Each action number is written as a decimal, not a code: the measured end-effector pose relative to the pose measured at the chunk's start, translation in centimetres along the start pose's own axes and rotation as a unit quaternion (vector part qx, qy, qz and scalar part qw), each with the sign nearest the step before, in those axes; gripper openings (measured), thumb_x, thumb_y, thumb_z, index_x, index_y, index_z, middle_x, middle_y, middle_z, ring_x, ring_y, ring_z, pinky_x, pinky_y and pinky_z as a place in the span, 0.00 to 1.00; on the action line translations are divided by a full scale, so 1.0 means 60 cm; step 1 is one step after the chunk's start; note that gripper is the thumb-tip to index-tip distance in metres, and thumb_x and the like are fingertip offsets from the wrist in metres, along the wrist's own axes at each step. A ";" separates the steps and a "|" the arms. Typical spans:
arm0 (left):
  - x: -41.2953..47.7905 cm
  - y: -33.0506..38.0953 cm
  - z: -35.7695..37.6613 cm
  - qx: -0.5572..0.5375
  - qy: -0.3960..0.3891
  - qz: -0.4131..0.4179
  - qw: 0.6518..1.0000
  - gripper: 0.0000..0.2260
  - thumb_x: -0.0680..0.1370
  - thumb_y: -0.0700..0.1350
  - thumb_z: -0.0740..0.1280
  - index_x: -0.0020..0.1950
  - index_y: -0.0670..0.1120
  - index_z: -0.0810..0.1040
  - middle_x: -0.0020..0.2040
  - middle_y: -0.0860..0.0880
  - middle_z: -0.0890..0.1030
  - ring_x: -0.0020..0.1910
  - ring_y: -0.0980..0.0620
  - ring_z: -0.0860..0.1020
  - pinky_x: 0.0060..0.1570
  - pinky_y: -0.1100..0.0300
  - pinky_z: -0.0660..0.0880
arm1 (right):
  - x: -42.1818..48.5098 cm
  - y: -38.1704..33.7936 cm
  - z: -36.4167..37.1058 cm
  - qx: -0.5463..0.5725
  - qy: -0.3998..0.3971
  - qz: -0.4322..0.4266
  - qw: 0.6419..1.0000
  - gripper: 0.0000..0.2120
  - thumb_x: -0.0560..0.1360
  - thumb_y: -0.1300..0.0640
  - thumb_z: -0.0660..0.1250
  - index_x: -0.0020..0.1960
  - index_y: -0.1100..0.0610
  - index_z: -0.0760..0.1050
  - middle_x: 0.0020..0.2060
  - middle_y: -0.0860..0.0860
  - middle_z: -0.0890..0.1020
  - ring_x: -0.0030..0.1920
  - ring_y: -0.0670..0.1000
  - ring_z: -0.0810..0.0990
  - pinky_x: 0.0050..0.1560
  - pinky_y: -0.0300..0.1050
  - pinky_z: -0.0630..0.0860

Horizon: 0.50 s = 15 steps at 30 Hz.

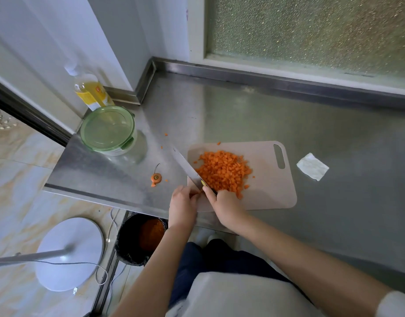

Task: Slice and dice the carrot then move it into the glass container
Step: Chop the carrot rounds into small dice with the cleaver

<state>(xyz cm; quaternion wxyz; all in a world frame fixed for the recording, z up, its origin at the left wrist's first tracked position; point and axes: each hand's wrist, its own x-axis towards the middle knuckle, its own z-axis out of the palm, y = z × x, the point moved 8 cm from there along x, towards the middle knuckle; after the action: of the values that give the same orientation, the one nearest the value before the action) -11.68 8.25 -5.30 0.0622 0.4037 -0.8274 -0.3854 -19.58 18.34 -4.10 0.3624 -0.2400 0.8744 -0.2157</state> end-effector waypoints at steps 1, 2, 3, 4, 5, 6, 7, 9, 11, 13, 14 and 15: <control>-0.002 -0.002 0.001 0.006 0.002 0.003 1.000 0.05 0.75 0.35 0.65 0.45 0.39 0.81 0.42 0.43 0.77 0.44 0.47 0.73 0.40 0.66 0.62 | 0.003 0.000 -0.003 0.005 0.002 -0.001 1.000 0.29 0.81 0.41 0.50 0.28 0.58 0.63 0.26 0.52 0.68 0.35 0.55 0.72 0.37 0.42 0.64; -0.004 -0.002 0.000 0.009 0.007 0.007 1.000 0.05 0.75 0.35 0.65 0.45 0.40 0.81 0.42 0.43 0.77 0.44 0.47 0.73 0.40 0.67 0.62 | 0.003 0.000 -0.007 0.009 0.006 -0.005 1.000 0.29 0.81 0.41 0.50 0.28 0.58 0.63 0.25 0.52 0.68 0.35 0.55 0.72 0.37 0.42 0.64; -0.006 -0.002 -0.002 0.010 0.011 0.010 1.000 0.06 0.75 0.35 0.65 0.45 0.40 0.81 0.42 0.44 0.77 0.43 0.48 0.73 0.39 0.67 0.61 | 0.003 0.002 -0.010 0.014 0.010 -0.008 1.000 0.29 0.81 0.42 0.51 0.28 0.58 0.63 0.25 0.52 0.68 0.35 0.55 0.72 0.37 0.42 0.63; -0.009 0.000 -0.004 0.010 0.017 0.014 1.000 0.06 0.74 0.34 0.65 0.45 0.40 0.81 0.41 0.45 0.76 0.42 0.48 0.73 0.39 0.67 0.61 | 0.002 0.005 -0.013 0.019 0.016 -0.012 1.000 0.29 0.81 0.42 0.51 0.27 0.58 0.63 0.25 0.52 0.68 0.35 0.55 0.71 0.37 0.42 0.62; -0.011 0.002 -0.007 0.006 0.023 0.019 1.000 0.06 0.74 0.34 0.65 0.44 0.40 0.81 0.40 0.46 0.76 0.41 0.49 0.72 0.39 0.67 0.61 | -0.001 0.008 -0.016 0.027 0.022 -0.015 0.999 0.29 0.81 0.43 0.51 0.27 0.58 0.62 0.24 0.52 0.68 0.34 0.55 0.71 0.37 0.43 0.62; -0.013 0.004 -0.009 0.000 0.029 0.021 0.999 0.05 0.74 0.33 0.65 0.43 0.39 0.81 0.39 0.48 0.75 0.40 0.49 0.72 0.39 0.67 0.61 | -0.004 0.012 -0.020 0.037 0.025 -0.019 0.999 0.29 0.81 0.43 0.51 0.27 0.58 0.62 0.24 0.52 0.68 0.34 0.55 0.71 0.36 0.43 0.61; -0.014 0.005 -0.011 -0.008 0.034 0.019 0.999 0.05 0.73 0.33 0.65 0.43 0.39 0.80 0.39 0.49 0.74 0.40 0.50 0.72 0.39 0.67 0.62 | -0.008 0.016 -0.023 0.050 0.027 -0.023 0.998 0.29 0.81 0.44 0.52 0.26 0.58 0.62 0.24 0.52 0.68 0.32 0.55 0.71 0.35 0.44 0.61; -0.014 0.004 -0.012 -0.015 0.037 0.011 0.999 0.03 0.74 0.34 0.66 0.43 0.38 0.80 0.39 0.49 0.74 0.40 0.49 0.73 0.40 0.66 0.63 | -0.015 0.021 -0.031 0.069 0.030 -0.031 0.997 0.29 0.81 0.44 0.52 0.26 0.59 0.63 0.23 0.53 0.68 0.29 0.54 0.69 0.32 0.45 0.60; -0.012 0.001 -0.008 -0.012 0.032 0.010 0.999 0.03 0.74 0.35 0.66 0.43 0.38 0.80 0.41 0.47 0.76 0.41 0.49 0.73 0.41 0.66 0.64 | -0.020 0.023 -0.038 0.075 0.033 -0.035 0.996 0.28 0.81 0.45 0.53 0.28 0.60 0.63 0.23 0.53 0.67 0.29 0.54 0.69 0.32 0.45 0.58; -0.011 0.000 -0.004 -0.011 0.027 0.006 1.000 0.03 0.74 0.35 0.66 0.44 0.38 0.80 0.41 0.47 0.75 0.41 0.49 0.73 0.41 0.66 0.63 | -0.022 0.024 -0.037 0.071 0.026 -0.037 0.996 0.28 0.81 0.44 0.53 0.29 0.61 0.65 0.24 0.53 0.68 0.30 0.55 0.70 0.33 0.44 0.59; -0.011 0.000 -0.004 -0.010 0.026 0.004 1.000 0.03 0.74 0.35 0.66 0.43 0.38 0.79 0.41 0.48 0.74 0.41 0.50 0.72 0.40 0.66 0.63 | -0.021 0.023 -0.033 0.066 0.019 -0.039 0.997 0.28 0.81 0.44 0.52 0.29 0.60 0.65 0.24 0.53 0.69 0.31 0.55 0.71 0.34 0.44 0.61; -0.011 0.000 -0.004 -0.008 0.026 0.003 1.000 0.03 0.74 0.35 0.66 0.43 0.39 0.79 0.40 0.48 0.74 0.41 0.50 0.72 0.40 0.67 0.62 | -0.022 0.021 -0.029 0.062 0.013 -0.041 0.997 0.28 0.81 0.44 0.53 0.28 0.60 0.65 0.24 0.53 0.70 0.32 0.55 0.72 0.35 0.44 0.62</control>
<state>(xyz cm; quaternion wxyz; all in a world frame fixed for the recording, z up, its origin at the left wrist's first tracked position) -11.16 8.57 -5.00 0.0884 0.4107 -0.8234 -0.3814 -20.39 20.47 -2.99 0.3562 -0.2504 0.8532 -0.2873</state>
